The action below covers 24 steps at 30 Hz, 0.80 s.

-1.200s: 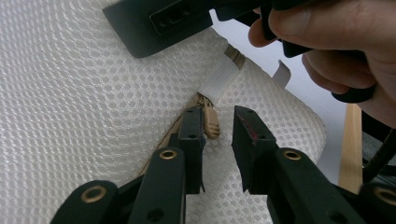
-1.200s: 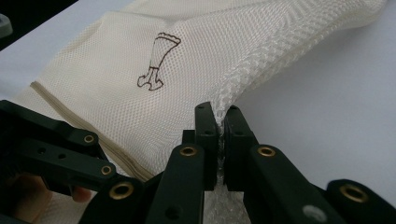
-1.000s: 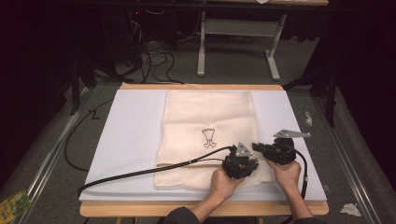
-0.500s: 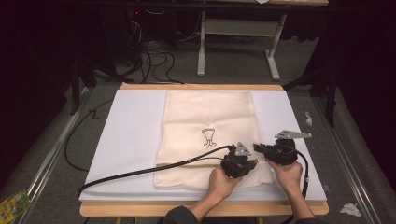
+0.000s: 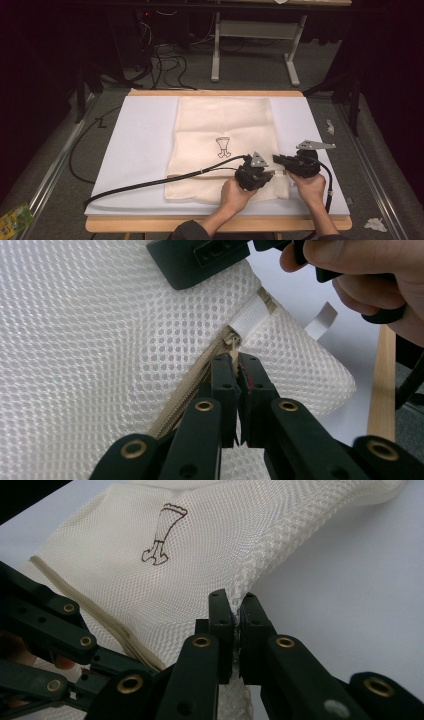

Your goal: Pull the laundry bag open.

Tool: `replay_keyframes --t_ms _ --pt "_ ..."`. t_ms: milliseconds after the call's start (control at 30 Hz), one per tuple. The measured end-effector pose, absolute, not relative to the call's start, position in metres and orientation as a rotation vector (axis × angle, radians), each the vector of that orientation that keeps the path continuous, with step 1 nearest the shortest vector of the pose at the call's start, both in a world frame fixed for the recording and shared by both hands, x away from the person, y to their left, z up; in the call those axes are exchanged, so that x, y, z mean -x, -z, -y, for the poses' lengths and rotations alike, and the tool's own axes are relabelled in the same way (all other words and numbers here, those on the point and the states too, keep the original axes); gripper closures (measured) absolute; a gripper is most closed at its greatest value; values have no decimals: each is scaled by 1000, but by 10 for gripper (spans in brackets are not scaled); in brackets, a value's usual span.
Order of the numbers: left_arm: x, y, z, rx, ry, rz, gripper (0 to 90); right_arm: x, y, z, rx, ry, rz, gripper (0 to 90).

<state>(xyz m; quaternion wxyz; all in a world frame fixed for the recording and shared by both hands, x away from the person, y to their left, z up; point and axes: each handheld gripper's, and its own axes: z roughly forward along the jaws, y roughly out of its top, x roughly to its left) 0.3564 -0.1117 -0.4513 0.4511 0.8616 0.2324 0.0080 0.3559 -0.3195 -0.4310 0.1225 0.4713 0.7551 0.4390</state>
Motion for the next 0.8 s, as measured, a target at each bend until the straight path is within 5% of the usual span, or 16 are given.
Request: replay_keyframes --t_ms 800 --pt "-355 440 102 -2154 -73 -565 871 -354 429 324 -1349 -1308 -2209 881"
